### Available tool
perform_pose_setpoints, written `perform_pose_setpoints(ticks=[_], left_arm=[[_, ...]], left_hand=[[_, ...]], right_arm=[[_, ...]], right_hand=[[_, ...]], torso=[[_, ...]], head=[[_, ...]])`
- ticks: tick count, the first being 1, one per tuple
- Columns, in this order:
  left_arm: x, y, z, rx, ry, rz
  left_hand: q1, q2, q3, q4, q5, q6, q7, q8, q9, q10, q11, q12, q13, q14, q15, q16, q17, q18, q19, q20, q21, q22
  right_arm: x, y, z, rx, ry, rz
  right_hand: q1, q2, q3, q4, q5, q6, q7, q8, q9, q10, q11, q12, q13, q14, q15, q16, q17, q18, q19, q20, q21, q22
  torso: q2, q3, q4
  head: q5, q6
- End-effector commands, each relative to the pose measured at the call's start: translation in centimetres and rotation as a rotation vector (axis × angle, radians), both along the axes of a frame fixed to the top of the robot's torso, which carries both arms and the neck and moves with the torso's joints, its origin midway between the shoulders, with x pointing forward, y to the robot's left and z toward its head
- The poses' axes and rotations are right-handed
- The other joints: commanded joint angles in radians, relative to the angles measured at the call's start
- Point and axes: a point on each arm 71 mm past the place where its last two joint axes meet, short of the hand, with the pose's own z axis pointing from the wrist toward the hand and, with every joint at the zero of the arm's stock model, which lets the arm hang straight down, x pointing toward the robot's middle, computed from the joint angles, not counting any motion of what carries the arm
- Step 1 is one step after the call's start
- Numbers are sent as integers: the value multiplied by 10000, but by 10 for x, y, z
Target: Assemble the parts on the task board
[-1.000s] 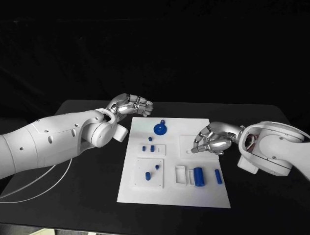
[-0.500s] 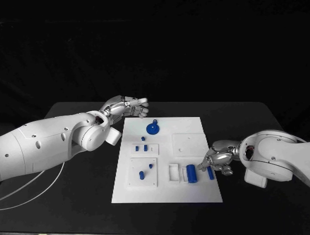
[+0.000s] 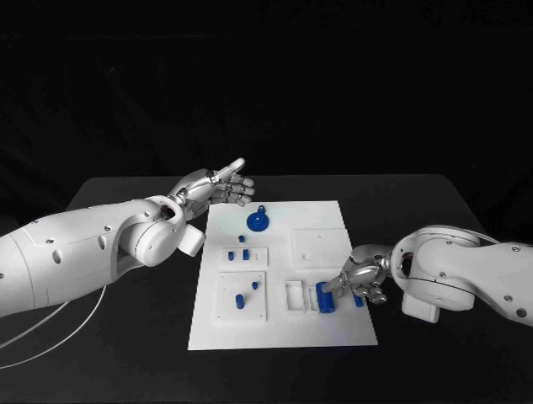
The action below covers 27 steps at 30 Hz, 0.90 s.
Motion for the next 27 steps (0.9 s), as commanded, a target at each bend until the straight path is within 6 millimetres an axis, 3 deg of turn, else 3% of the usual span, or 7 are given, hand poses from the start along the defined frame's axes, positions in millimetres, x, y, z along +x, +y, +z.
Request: perform_pose_setpoints(ticks=[1, 6, 12, 21, 27], left_arm=[[-2, -4, 1, -190, -33, -208], [-3, -5, 3, -320, -172, -132], [-3, -4, 3, -470, -141, -48], [-4, -4, 3, -493, -105, -83], [-4, -5, 3, -498, -86, -115]], left_hand=[[326, 37, -353, 204, 2, -2, 73, 64, 24, 90, 49, 51, 18, -64, -26, 31, 26, -44, -8, 24, -58, 61], [907, 52, -770, 214, 17, 112, 253, 153, 48, 326, 145, 105, 39, 85, -46, 101, 79, 28, 204, -1, -62, 148], [1704, 140, -1248, 205, 5, 233, 454, 211, 29, 609, 225, 137, 45, 376, -96, 246, 149, 171, 623, -43, -60, 181], [2406, 659, -2181, 210, 23, 332, 431, 196, -116, 807, 168, 73, 19, 556, -169, 313, 116, 195, 939, -116, -273, 174], [2599, 761, -2381, 217, 30, 361, 425, 194, -157, 841, 158, 68, 18, 584, -177, 315, 95, 190, 989, -125, -330, 188]], right_arm=[[4, 1, 0, -388, -425, -26], [4, 6, -9, -620, -387, 129], [3, 9, -21, -790, -148, 239], [5, 17, -26, -833, -164, 340], [4, 24, -30, -837, -35, 509]], right_hand=[[-131, -64, 51, 148, -135, -80, 48, -101, -43, -181, 152, 41, 31, -11, -1, 42, 37, 694, 14, -103, 69, 196], [-212, -188, 108, 310, -164, -128, 76, -187, -86, -191, 177, 36, 60, -8, 22, 31, 79, 694, -3, -135, 100, 192], [-225, -230, 135, 367, -167, -151, 87, -226, -104, -202, 189, 29, 74, -8, 33, 22, 97, 694, -14, -148, 111, 188], [-194, -232, 165, 377, -161, -144, 91, -239, -110, -214, 193, 23, 83, -7, 39, 13, 108, 694, -23, -157, 119, 186], [-43, -190, 235, 306, -144, -90, 89, -242, -109, -217, 191, 22, 105, 1, 39, -4, 134, 694, -31, -166, 149, 186]], torso=[[16, -4, 8], [9, -11, -17], [17, 3, 8], [13, 6, -21], [13, 6, -17]], head=[[-38, -23], [-50, -54], [-25, -103], [56, -179], [72, -212]])
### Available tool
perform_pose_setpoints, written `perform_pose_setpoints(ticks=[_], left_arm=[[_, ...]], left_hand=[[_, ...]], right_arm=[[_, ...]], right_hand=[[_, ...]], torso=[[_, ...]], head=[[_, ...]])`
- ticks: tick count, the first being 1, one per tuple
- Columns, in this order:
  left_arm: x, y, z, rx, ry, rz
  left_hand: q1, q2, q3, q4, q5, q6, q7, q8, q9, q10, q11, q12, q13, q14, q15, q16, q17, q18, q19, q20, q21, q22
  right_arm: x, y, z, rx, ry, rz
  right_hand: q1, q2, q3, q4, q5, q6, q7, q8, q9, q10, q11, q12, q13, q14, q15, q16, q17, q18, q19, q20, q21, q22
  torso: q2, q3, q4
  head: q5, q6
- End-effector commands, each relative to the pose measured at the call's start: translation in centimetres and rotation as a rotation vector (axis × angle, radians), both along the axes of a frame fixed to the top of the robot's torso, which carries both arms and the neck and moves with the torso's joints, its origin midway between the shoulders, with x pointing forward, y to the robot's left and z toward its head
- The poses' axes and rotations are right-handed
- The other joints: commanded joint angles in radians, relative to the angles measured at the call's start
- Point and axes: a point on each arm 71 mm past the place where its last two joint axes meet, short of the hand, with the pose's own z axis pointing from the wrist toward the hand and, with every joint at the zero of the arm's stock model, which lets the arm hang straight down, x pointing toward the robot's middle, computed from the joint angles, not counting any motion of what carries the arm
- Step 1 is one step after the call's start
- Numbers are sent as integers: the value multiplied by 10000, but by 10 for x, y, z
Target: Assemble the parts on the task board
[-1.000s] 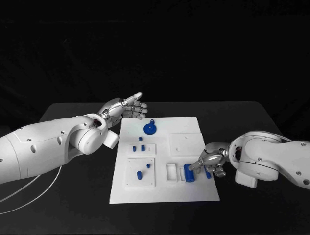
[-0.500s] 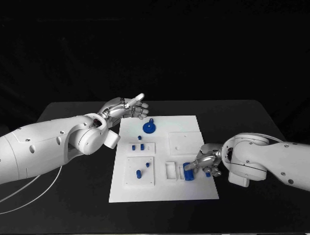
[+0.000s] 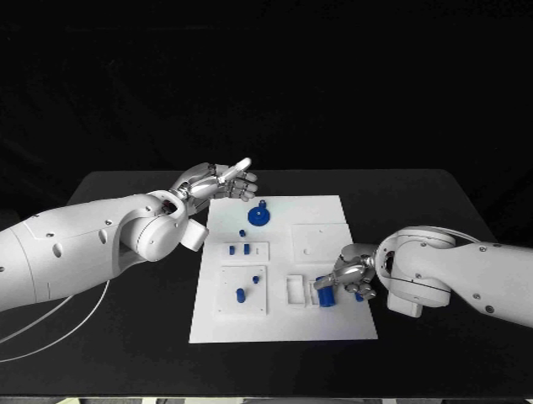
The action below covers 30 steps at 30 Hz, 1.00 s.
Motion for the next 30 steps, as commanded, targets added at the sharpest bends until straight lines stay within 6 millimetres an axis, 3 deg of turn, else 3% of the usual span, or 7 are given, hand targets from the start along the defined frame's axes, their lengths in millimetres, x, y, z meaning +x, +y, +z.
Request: perform_pose_setpoints(ticks=[1, 5, 11, 15, 17, 22, 30], left_arm=[[-1, -2, 2, -191, -75, -69], [0, -2, 1, -186, -67, -63], [-1, -2, 1, -178, -21, -91], [-1, -1, 1, -164, -4, -77], [0, -1, 1, -159, -1, -68], [0, 1, 1, -145, 12, -45], [1, 1, 0, -133, 31, -46]], left_hand=[[123, 7, -90, 9, 30, 58, 301, 20, -19, 85, -17, -49, -11, 78, 2, 44, -11, 87, 91, 15, -69, 10], [298, 77, -240, 4, 33, 82, 294, 19, -52, 112, -25, -51, -12, 103, -6, 47, -28, 81, 129, 5, -114, 24], [436, 136, -344, 7, 34, 100, 290, 19, -78, 130, -31, -53, -12, 118, -12, 47, -42, 77, 158, -1, -149, 37], [532, 183, -417, 9, 32, 111, 288, 18, -97, 133, -31, -58, -15, 122, -12, 44, -54, 74, 175, -3, -175, 47], [570, 218, -447, 11, 32, 115, 287, 17, -106, 133, -29, -60, -16, 125, -13, 43, -60, 72, 183, -3, -187, 51], [657, 316, -533, 14, 30, 122, 289, 13, -129, 136, -32, -64, -17, 134, -15, 40, -73, 67, 201, -6, -219, 63], [693, 376, -598, 17, 31, 132, 286, 13, -144, 140, -32, -64, -18, 138, -16, 38, -83, 64, 213, -7, -241, 71]], right_arm=[[-5, 3, -9, -220, 209, 221], [-5, 6, -12, -234, 271, 273], [-6, 8, -15, -256, 287, 271], [-5, 6, -15, -269, 122, 174], [-4, 5, -14, -246, 58, 111], [-6, 4, -13, -163, -17, 14], [-9, 3, 2, 387, 109, -200]], right_hand=[[159, -8, 86, -44, -40, 80, 56, -87, -531, -158, 130, 23, 23, 2, 33, -3, 18, 857, -32, -29, 64, 186], [414, 74, 195, -238, -44, 143, 45, -82, -526, -145, 120, 25, 42, 17, 25, -16, 43, 857, -30, -27, 98, 186], [937, -147, 938, -456, -117, 250, 28, -88, -516, -100, 104, 5, 63, 58, 11, -56, 90, 857, 24, -3, 141, 156], [1232, -52, 1385, -701, -92, 352, 22, -68, -502, -73, 91, -8, 72, 84, 7, -79, 111, 857, 40, 35, 166, 154], [1512, 247, 1717, -999, 138, 473, -10, -24, -480, -55, 73, -17, 76, 91, -5, -99, 122, 855, 33, 57, 181, 159], [1169, 442, 2052, -1392, 295, 786, -78, 55, -439, 46, 13, -60, 69, 131, -62, -149, 160, 857, 51, 214, 246, 156], [471, 478, 2578, -1176, 132, 1107, -164, 84, -423, 173, -76, -135, 53, 184, -135, -217, 197, 857, 95, 289, 272, 125]], torso=[[-2, -3, 2], [-5, -3, 5], [-1, -3, 5], [-8, -4, 4], [-9, -4, -3], [-6, 5, -4], [-2, 3, 2]], head=[[7, -30], [18, -52], [27, -90], [42, -93], [47, -93], [72, -84], [21, -54]])
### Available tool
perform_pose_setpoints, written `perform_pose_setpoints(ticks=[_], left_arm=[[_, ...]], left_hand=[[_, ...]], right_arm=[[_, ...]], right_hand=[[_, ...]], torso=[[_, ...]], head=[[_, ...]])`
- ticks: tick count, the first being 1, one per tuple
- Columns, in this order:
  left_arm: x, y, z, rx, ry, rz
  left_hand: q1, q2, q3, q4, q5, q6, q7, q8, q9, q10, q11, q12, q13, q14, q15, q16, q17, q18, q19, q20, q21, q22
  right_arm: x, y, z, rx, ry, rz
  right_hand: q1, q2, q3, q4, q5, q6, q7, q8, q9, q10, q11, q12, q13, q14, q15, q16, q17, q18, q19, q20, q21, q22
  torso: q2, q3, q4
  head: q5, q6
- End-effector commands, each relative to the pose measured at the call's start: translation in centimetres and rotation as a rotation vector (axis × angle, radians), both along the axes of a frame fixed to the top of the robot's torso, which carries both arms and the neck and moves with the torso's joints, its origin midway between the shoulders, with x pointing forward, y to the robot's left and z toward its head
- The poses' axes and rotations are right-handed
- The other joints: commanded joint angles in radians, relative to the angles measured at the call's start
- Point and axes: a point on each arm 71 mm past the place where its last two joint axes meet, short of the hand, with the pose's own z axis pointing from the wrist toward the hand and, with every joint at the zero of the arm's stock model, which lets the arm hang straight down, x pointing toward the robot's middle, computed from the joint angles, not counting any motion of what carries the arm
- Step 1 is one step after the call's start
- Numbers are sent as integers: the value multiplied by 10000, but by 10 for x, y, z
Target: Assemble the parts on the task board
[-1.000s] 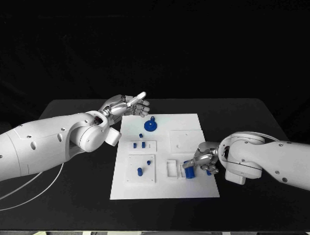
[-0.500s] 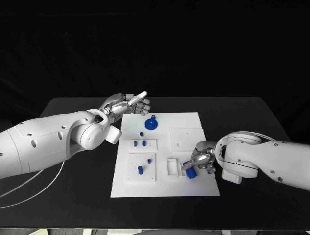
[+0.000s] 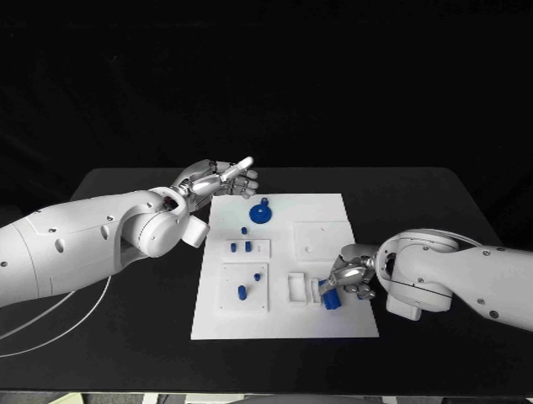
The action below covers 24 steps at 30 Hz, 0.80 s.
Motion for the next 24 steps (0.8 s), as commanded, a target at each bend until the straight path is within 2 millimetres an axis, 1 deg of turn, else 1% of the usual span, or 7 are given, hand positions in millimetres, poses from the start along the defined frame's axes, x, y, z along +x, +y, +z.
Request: perform_pose_setpoints(ticks=[1, 3, 5, 6, 14, 17, 24], left_arm=[[0, -2, 1, -133, -2, -102], [1, -1, 1, -138, 12, -85], [1, -1, 1, -153, 28, -72], [1, -1, 1, -154, 28, -72], [1, -2, 0, -154, 72, -123], [1, -2, 0, -153, 77, -129], [1, -3, 0, -161, 94, -173]], left_hand=[[70, 16, -63, 3, 31, 70, 278, 14, -11, 70, -34, -64, -9, 68, -14, 38, -13, 144, 72, -6, -67, 12], [79, 22, -78, 2, 31, 73, 278, 14, -14, 72, -35, -63, -9, 70, -15, 38, -15, 143, 74, -6, -72, 13], [89, 29, -91, 2, 31, 77, 277, 16, -16, 73, -36, -63, -9, 72, -15, 38, -17, 143, 77, -7, -76, 15], [102, 33, -103, 1, 32, 81, 275, 17, -18, 75, -37, -63, -9, 74, -16, 38, -18, 143, 80, -8, -80, 17], [120, 43, -127, 2, 32, 93, 272, 22, -22, 76, -37, -63, -9, 75, -17, 37, -22, 142, 84, -8, -88, 21], [127, 47, -139, 3, 32, 99, 270, 24, -24, 76, -37, -64, -9, 75, -16, 36, -24, 141, 87, -8, -92, 23], [156, 64, -172, 3, 33, 109, 266, 27, -31, 79, -37, -64, -10, 78, -17, 35, -30, 140, 93, -10, -105, 28]], right_arm=[[-1, -1, 4, 186, 297, -204], [0, -1, 11, 366, 329, -306], [1, -1, 15, 443, 285, -373], [2, -1, 16, 477, 298, -398], [5, 6, 17, 858, 617, -656], [5, 12, 17, 1008, 788, -629], [8, 27, 17, 1034, 996, -360]], right_hand=[[-332, -139, 168, 60, -140, 855, 60, 68, 82, 28, -34, -33, -14, 27, -54, -73, 17, 954, -8, 73, 61, 125], [-445, -176, 218, 89, -179, 897, 49, 65, 79, 47, -44, -39, -10, 37, -63, -80, 25, 954, 3, 74, 69, 123], [-537, -201, 243, 109, -202, 926, 41, 61, 76, 60, -51, -45, -6, 44, -70, -85, 32, 954, 10, 74, 76, 123], [-561, -212, 244, 110, -204, 934, 40, 60, 75, 64, -52, -46, -5, 46, -71, -86, 34, 954, 12, 74, 79, 123], [-660, -298, 193, 54, -210, 986, 26, 65, 78, 79, -66, -51, 3, 54, -82, -90, 46, 954, 24, 71, 99, 127], [-716, -304, 165, 46, -219, 1022, 15, 72, 81, 91, -76, -53, 8, 59, -90, -93, 51, 954, 30, 70, 106, 127], [-836, -325, 106, 53, -247, 1044, 6, 60, 76, 100, -85, -67, 13, 61, -101, -105, 59, 954, 28, 69, 109, 123]], torso=[[5, 0, 6], [1, 1, -6], [2, 2, -7], [2, 1, -1], [8, 1, 6], [9, -3, -4], [8, -5, 14]], head=[[-52, 36], [-49, 30], [-45, 23], [-21, 16], [62, -19], [87, -26], [113, -28]])
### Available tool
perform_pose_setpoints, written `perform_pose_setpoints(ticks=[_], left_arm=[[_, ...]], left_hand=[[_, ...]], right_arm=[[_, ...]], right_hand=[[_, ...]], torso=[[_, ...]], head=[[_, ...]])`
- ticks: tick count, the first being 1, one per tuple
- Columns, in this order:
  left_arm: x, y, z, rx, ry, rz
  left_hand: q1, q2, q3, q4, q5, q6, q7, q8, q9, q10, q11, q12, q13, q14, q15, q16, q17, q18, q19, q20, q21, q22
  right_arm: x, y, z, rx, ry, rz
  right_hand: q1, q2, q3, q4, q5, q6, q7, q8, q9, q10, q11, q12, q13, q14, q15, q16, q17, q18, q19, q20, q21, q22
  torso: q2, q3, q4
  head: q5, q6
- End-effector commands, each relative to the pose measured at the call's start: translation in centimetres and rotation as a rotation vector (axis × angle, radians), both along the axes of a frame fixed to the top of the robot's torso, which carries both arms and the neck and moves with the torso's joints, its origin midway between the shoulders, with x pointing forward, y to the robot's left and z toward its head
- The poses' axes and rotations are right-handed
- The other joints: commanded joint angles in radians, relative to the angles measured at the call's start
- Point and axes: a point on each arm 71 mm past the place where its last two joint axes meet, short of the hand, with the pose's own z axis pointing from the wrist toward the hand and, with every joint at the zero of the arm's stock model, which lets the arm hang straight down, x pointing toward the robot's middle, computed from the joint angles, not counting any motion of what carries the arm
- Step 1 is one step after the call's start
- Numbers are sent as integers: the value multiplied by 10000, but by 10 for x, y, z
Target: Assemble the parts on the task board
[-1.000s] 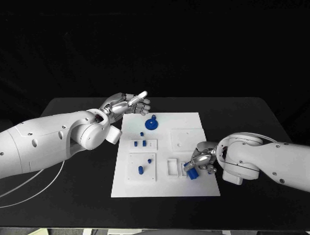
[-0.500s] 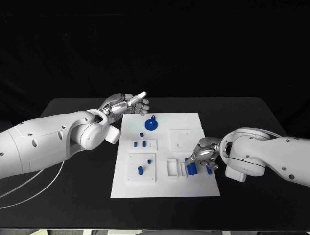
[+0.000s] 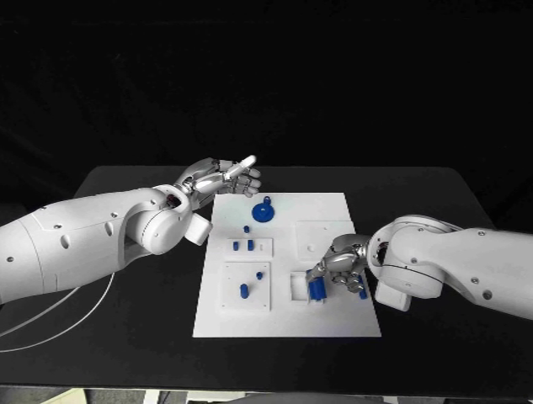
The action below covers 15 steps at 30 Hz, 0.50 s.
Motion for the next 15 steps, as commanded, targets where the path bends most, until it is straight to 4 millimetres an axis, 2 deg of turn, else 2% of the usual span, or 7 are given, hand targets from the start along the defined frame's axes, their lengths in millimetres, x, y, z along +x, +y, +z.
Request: perform_pose_setpoints(ticks=[1, 4, 9, 15], left_arm=[[-1, -4, 1, -153, 42, -201], [-1, -5, 1, -161, 47, -228], [-2, -5, 1, -167, 57, -249], [-2, -4, 1, -165, 75, -262]], left_hand=[[112, 19, -55, -6, 32, 74, 230, 28, -11, 44, -3, -64, -10, 79, -17, 35, -9, 157, 93, -10, -50, 17], [120, 23, -63, -6, 32, 79, 229, 30, -12, 44, -3, -64, -11, 78, -17, 34, -11, 157, 95, -10, -53, 19], [138, 41, -86, -5, 33, 94, 224, 36, -16, 45, -4, -65, -11, 79, -17, 32, -16, 156, 100, -10, -62, 23], [155, 50, -111, -4, 32, 109, 219, 42, -20, 46, -4, -66, -11, 80, -17, 31, -20, 154, 104, -10, -73, 27]], right_arm=[[2, 6, -2, 107, 346, 20], [7, 9, -3, 42, 308, 54], [10, 16, -5, 30, 315, 106], [12, 20, -6, -26, 333, 232]], right_hand=[[-121, 24, -82, 9, -68, 916, 106, -63, 6, 11, -30, -68, 16, -1, -75, -67, 14, 832, 7, 50, 53, 122], [-158, 18, -96, 19, -78, 916, 106, -70, 3, 8, -30, -75, 17, -2, -76, -73, 15, 832, 3, 49, 50, 120], [-218, 9, -121, 35, -95, 918, 106, -80, 0, 5, -31, -85, 20, -3, -78, -81, 18, 832, -3, 48, 49, 118], [-260, 11, -141, 48, -104, 920, 106, -87, -2, 5, -31, -90, 23, -3, -78, -87, 21, 832, -4, 46, 49, 117]], torso=[[1, -5, 15], [3, -14, 21], [14, -2, 31], [7, -5, 9]], head=[[7, 11], [13, 8], [64, -16], [110, -33]])
